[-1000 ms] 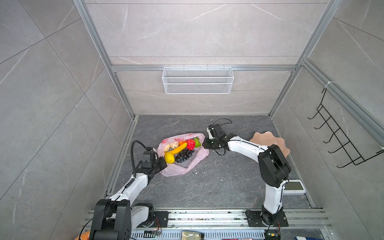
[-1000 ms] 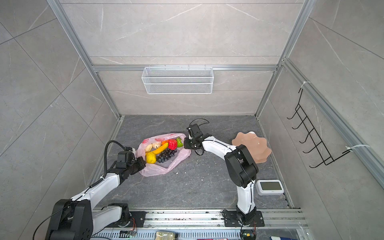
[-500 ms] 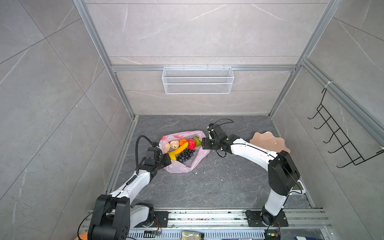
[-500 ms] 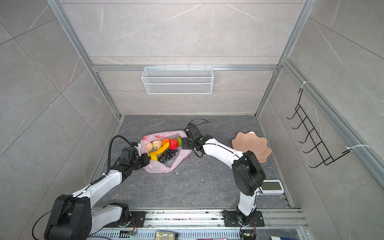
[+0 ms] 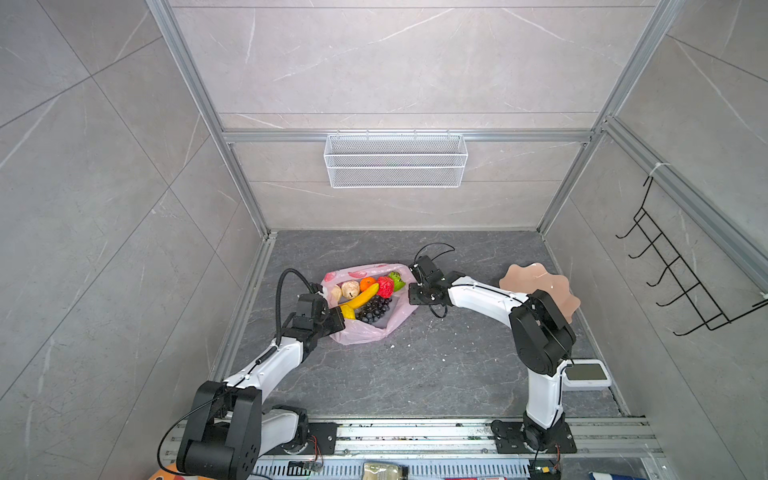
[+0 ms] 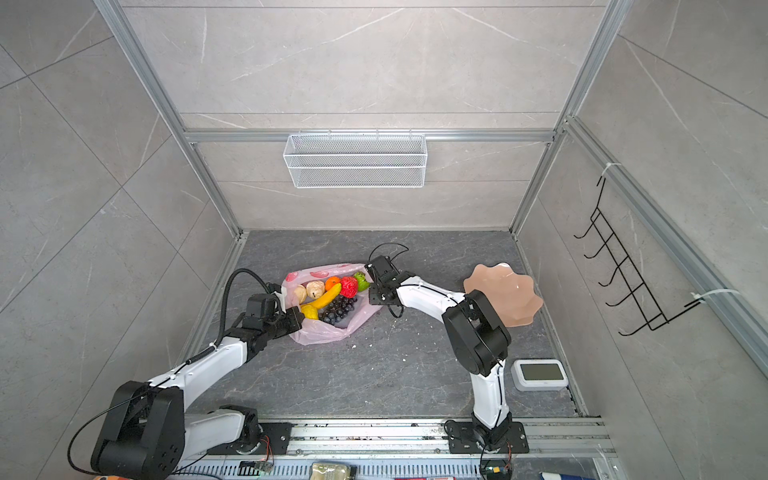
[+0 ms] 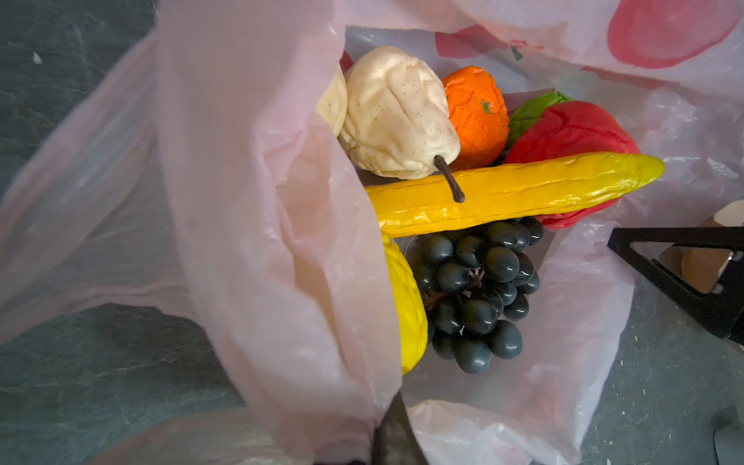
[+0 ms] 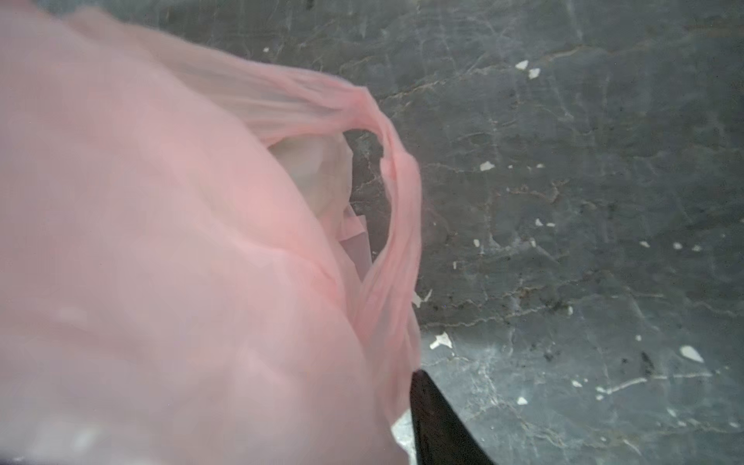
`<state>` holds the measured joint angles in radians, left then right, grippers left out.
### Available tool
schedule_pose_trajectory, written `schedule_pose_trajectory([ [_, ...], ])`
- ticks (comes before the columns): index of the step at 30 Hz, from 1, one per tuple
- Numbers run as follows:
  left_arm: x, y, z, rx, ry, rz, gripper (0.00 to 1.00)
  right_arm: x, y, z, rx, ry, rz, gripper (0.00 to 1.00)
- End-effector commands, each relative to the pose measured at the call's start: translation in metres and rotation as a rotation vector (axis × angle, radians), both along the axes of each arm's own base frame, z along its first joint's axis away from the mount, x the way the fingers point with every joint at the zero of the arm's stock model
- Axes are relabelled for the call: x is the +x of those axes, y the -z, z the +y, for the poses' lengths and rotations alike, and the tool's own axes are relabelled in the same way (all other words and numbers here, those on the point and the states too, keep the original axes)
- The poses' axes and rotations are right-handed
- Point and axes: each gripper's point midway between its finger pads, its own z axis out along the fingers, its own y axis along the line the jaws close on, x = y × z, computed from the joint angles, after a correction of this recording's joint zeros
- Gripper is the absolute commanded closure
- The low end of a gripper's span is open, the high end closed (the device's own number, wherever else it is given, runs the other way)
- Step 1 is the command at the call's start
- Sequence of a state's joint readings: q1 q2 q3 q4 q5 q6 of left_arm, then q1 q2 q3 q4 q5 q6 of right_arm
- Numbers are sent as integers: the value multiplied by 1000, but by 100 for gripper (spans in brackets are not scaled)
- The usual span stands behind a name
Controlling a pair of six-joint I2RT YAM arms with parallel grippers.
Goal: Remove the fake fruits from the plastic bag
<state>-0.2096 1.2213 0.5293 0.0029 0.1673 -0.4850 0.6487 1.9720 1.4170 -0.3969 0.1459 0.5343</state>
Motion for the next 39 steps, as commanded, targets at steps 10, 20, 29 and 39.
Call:
schedule_pose_trajectory([
  [10,5,0,32,136,-136,2,100,25,-2,41,60,-66,-12,72],
  [20,1,3,49,150,-196,15,100,35,-8,81,77,-117,-23,76],
  [29,9,10,8,121,-33,37,100,30,-13,42,28,-51,-46,77],
  [39,8,13,-1,143,-7,49,100,21,-36,36,61,-55,-67,42],
])
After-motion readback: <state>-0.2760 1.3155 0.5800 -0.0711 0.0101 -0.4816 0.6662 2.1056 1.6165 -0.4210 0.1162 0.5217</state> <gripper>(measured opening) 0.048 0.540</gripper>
